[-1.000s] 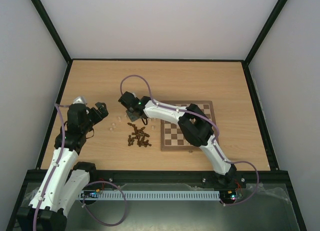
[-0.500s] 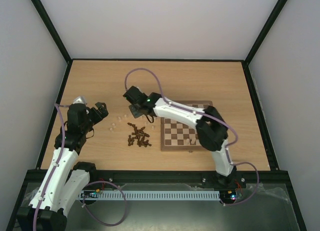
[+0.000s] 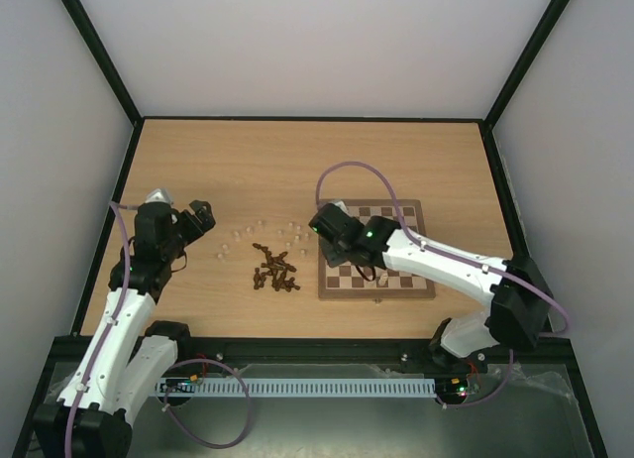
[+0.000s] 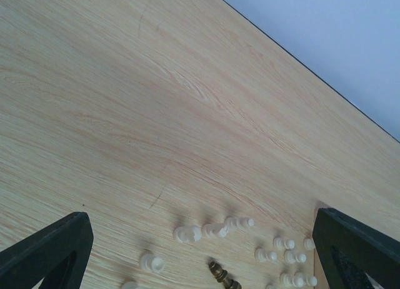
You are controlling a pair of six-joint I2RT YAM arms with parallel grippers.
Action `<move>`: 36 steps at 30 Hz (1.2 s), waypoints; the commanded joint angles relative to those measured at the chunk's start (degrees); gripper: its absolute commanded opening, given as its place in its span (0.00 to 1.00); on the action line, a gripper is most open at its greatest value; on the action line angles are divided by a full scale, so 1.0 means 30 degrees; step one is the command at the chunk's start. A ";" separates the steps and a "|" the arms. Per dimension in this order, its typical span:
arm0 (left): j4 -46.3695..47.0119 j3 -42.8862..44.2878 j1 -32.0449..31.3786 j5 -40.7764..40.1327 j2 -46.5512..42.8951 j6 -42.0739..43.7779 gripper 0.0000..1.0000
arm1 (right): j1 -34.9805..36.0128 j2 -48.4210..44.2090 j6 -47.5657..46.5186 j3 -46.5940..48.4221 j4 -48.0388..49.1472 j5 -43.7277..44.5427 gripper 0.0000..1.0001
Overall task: Set up the chess pieces on the board
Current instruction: Place the chess piece on the chessboard.
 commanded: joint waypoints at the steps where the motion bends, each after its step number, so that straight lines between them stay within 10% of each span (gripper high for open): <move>1: 0.0319 0.0566 0.0137 0.0266 0.0257 0.0201 1.00 | 0.0092 -0.1548 0.1720 -0.1847 -0.1378 0.0442 0.08; 36: 0.0989 0.0160 0.0126 0.0910 0.0940 0.0229 1.00 | 0.0557 -0.2252 0.5756 -0.5816 -0.1300 -0.0400 0.08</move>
